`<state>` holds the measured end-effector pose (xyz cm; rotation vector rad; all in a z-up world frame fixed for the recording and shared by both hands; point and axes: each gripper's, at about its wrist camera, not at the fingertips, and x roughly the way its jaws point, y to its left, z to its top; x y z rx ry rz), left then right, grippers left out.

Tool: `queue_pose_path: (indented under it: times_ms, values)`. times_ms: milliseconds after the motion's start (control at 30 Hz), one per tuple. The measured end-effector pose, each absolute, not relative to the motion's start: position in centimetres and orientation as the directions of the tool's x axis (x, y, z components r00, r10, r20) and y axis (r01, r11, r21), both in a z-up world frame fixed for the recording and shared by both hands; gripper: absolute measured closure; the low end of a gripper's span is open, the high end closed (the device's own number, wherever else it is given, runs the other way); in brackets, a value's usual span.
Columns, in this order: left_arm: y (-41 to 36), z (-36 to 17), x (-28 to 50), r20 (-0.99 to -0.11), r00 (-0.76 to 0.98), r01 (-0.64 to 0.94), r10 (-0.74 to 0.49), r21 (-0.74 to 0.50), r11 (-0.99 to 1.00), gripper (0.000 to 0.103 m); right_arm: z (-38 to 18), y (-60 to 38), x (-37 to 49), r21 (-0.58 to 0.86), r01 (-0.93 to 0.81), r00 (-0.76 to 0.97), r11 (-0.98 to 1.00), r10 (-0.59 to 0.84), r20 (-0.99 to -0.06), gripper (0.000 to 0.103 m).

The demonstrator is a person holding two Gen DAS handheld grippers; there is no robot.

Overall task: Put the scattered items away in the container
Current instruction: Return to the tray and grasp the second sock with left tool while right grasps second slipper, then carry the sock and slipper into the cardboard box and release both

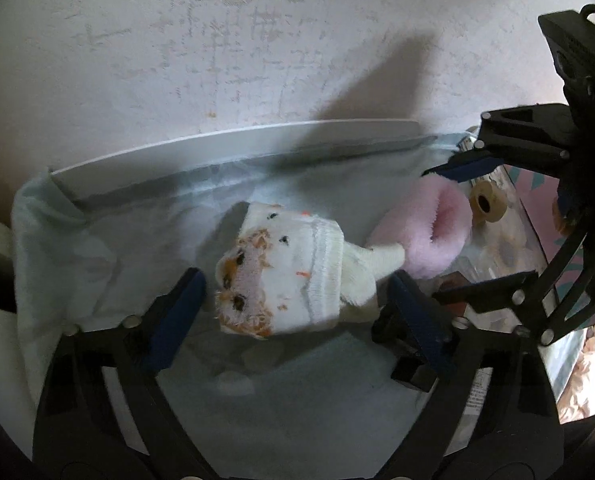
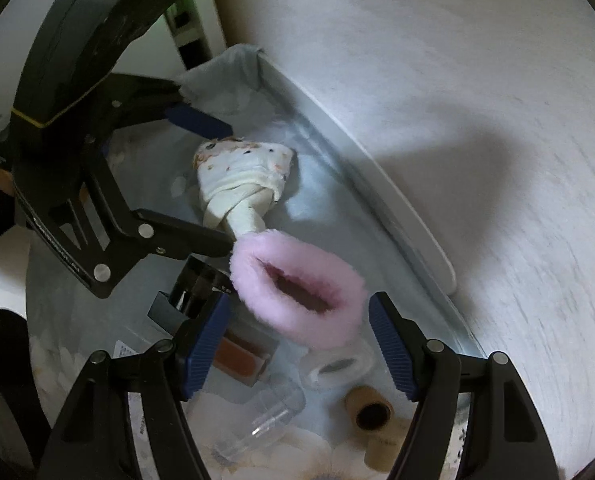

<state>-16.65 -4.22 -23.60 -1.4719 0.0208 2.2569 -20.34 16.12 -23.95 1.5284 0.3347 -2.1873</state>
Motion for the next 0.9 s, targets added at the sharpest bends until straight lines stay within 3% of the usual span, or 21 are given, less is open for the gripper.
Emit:
queue_pose_path:
  times_ms: [67,267,367,533,900]
  values:
    - [-4.1,-23.7,-16.7,-0.879,-0.33,-0.376,0.343,-0.211,-0.902,0.036,-24.1,15.6,-20.4,0.044,0.512,-0.288,-0.858,-0.22,-0.932,0.041]
    - [-4.6,-23.3,-16.9,-0.879,-0.335,-0.355,0.34,-0.217,-0.909,0.063,-23.6,15.4,-20.7,0.008,0.514,-0.303,-0.858,-0.19,-0.934,0.075]
    - [-4.9,-22.7,-17.0,-0.877,-0.346,-0.335,0.333,-0.216,-0.917,0.065,-23.3,15.5,-20.6,-0.004,0.51,-0.304,-0.86,-0.176,-0.936,0.081]
    - [-5.5,-20.5,-16.6,-0.868,-0.375,-0.308,0.326,-0.215,-0.927,0.065,-22.0,15.6,-20.2,0.025,0.488,-0.31,-0.872,-0.201,-0.929,0.082]
    - [-4.4,-10.3,-14.8,-0.815,-0.477,-0.309,0.327,-0.193,-0.931,0.065,-12.8,19.9,-17.9,0.217,0.264,-0.381,-0.94,-0.309,-0.871,0.082]
